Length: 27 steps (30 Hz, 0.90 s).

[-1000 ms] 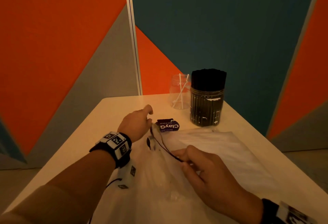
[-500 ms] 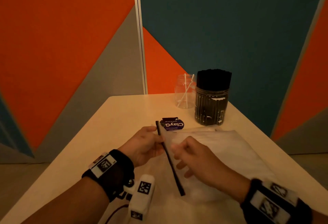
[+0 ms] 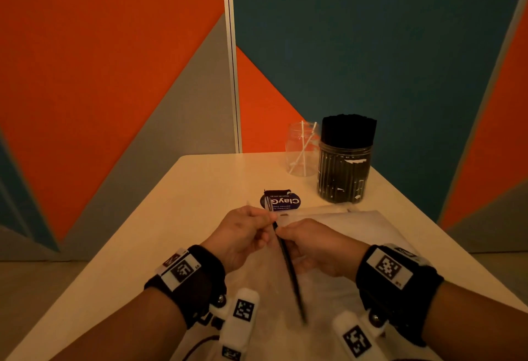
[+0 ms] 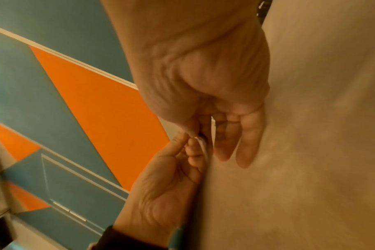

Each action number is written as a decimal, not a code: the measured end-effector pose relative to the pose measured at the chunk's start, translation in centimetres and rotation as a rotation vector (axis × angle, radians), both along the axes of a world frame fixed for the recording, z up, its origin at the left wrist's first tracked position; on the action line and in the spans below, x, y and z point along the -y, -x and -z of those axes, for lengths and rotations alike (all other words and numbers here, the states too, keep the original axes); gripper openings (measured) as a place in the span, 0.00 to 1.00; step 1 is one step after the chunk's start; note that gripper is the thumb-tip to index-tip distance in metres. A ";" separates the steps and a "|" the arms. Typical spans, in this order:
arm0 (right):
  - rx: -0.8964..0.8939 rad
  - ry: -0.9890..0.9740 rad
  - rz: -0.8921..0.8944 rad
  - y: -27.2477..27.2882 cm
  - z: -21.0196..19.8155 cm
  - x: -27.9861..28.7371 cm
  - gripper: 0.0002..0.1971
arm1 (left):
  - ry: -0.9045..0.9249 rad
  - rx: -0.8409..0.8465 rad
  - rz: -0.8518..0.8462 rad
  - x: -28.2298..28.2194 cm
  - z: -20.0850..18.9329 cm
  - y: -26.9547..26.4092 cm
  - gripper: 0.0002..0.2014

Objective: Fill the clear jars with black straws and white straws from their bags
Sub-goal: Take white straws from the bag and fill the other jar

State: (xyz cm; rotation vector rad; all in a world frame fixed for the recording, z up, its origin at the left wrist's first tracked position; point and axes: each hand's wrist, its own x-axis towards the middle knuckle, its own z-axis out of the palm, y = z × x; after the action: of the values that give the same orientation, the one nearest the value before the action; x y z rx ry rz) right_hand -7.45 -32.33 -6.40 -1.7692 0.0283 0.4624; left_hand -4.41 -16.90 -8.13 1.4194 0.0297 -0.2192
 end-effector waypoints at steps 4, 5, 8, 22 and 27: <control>0.014 -0.037 0.023 -0.3 0.2 0.2 0.10 | -0.108 -0.038 0.072 0.3 0.5 0.7 0.10; 0.028 -0.036 0.035 -0.3 0.3 0.3 0.09 | -0.125 -0.036 0.084 0.5 0.6 0.8 0.10; 0.049 -0.027 0.086 -0.6 0.5 0.2 0.05 | -0.120 -0.025 0.076 0.6 0.6 1.0 0.09; -0.046 -0.169 0.118 -0.5 0.1 0.7 0.04 | -0.106 0.049 0.008 0.1 0.4 1.3 0.09; -0.051 -0.294 0.264 -0.9 -0.7 1.6 0.05 | -0.247 0.003 -0.064 -1.4 0.6 1.0 0.09</control>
State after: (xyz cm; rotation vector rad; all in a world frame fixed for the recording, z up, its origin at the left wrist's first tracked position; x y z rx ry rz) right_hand -6.53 -33.94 -5.66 -1.4398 0.2166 0.3024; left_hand -5.39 -15.47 -8.73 1.6619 0.1021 -0.1640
